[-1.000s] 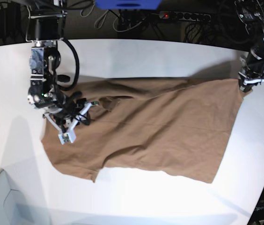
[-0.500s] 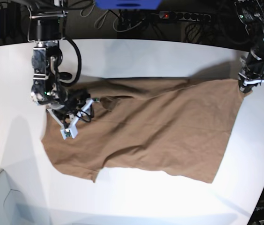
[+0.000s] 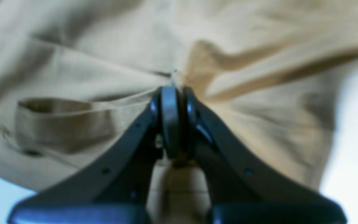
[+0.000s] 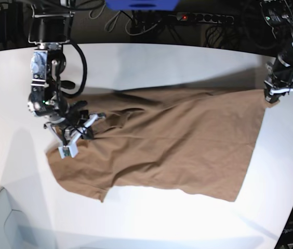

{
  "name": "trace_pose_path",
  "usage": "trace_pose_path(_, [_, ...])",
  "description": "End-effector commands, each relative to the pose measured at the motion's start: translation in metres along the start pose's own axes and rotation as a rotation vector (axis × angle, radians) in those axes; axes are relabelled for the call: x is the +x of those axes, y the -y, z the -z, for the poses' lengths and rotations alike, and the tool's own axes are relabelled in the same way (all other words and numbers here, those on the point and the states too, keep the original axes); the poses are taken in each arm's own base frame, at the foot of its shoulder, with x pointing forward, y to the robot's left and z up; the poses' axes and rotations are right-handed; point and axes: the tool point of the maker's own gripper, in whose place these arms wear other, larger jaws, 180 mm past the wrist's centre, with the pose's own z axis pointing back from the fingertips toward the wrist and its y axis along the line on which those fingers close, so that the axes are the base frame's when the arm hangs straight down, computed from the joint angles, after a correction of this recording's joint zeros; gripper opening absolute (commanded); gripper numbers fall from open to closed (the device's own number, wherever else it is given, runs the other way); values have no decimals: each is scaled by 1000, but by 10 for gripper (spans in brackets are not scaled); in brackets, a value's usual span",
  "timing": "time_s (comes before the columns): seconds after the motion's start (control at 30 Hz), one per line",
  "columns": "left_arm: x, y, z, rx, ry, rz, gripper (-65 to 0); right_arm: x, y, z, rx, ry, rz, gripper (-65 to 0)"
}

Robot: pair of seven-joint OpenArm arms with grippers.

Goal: Layout the t-shirt on the table in an organized manner, then fold the t-shirt properly
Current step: 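Drag the grasped fabric away from the left gripper to smooth it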

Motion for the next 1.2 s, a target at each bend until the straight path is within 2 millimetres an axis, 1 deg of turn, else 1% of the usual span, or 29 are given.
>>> trace_pose_path(0.0, [13, 7, -2, -25, 37, 8, -648, 26, 6, -7, -15, 77, -6, -650])
trace_pose_path(0.13, [13, 8, -2, -26, 37, 7, -648, 28, 22, -18, -56, 103, 18, -650])
trace_pose_path(0.27, [13, 8, -2, -26, 38, 7, -648, 23, 23, -16, -58, 91, 22, -650])
trace_pose_path(0.37, [13, 8, -2, -26, 37, 7, -648, 9, 21, -13, -52, 58, 31, -650])
trace_pose_path(0.5, [13, 8, -2, -26, 37, 7, -648, 0, 21, -10, -44, 34, 38, -650])
trace_pose_path(0.63, [13, 8, -1, -27, 35, 8, -648, -16, 18, -13, -41, 4, 40, -644])
trace_pose_path(0.77, [12, 8, -1, -27, 35, 6, -648, -26, 18, -13, -40, -12, 44, -530])
trace_pose_path(0.87, [14, 10, -1, -32, 39, 5, -648, -27, 18, -14, -40, -10, 45, -452])
trace_pose_path(0.97, [15, 12, 0, -35, 42, 5, -648, -27, 18, -14, -40, -10, 45, -411])
trace_pose_path(1.03, [16, 12, 0, -36, 43, 5, -648, -27, 18, -14, -40, -10, 45, -396])
trace_pose_path(1.17, [16, 12, 0, -36, 43, 5, -648, -28, 18, -13, -40, -13, 46, -397])
